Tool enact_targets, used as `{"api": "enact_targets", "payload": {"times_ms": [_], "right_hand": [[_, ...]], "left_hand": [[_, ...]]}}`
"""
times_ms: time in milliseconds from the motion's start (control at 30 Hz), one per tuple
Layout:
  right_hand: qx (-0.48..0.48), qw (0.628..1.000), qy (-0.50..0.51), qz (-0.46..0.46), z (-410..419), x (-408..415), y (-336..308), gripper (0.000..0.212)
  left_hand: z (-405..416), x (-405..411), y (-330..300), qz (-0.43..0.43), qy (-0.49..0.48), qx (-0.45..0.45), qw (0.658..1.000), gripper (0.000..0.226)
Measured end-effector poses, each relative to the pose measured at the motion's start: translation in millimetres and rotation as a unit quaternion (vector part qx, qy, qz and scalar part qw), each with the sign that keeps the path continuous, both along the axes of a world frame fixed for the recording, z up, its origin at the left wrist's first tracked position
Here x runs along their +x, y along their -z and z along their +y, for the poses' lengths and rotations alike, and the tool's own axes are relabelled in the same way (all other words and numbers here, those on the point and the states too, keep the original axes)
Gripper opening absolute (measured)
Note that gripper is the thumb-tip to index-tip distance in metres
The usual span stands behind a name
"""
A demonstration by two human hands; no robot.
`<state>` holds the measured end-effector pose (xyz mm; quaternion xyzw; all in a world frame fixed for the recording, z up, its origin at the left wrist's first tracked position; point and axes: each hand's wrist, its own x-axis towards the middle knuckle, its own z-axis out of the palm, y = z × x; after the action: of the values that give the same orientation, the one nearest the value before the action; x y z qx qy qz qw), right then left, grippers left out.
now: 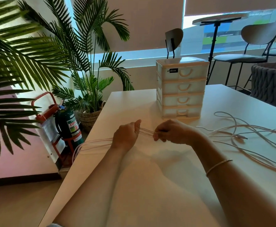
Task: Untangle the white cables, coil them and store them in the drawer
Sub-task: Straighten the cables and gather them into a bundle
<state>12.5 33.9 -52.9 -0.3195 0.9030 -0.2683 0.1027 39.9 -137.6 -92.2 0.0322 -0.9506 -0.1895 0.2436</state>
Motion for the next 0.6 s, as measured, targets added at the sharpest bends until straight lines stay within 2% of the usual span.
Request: {"api": "enact_targets", "payload": {"times_ms": [67,167,233,300,433,533,600], "right_hand": [[-0.026,1.0,0.002,-0.006,2.9,0.7,-1.8,0.019],[-0.145,0.986,0.083,0.011,5.5,-6.2,2.0,0.023],[-0.176,0.975,0.125,0.045,6.1,-9.6,4.8,0.026],[-0.149,0.982,0.11,0.042,7.0,-9.8,6.9,0.024],[-0.046,0.998,0.016,-0.046,5.4,-2.5,5.5,0.021],[-0.068,0.996,0.044,-0.04,5.8,-6.1,8.5,0.021],[-0.058,0.995,0.077,0.0,11.0,-11.5,12.1,0.021]], "left_hand": [[-1.1,0.4,-1.1,-0.018,0.003,-0.018,1.0,0.051],[4.9,3.2,-2.0,-0.058,0.058,-0.04,0.996,0.05],[9.1,5.7,-1.1,-0.065,0.107,-0.041,0.991,0.049],[5.8,5.8,0.8,-0.059,0.114,-0.03,0.991,0.049],[-9.0,5.7,3.3,-0.063,0.05,-0.023,0.996,0.048],[-10.8,5.3,3.4,-0.093,0.037,-0.034,0.994,0.05],[-19.7,4.5,2.3,-0.138,0.023,-0.044,0.989,0.052]]}}
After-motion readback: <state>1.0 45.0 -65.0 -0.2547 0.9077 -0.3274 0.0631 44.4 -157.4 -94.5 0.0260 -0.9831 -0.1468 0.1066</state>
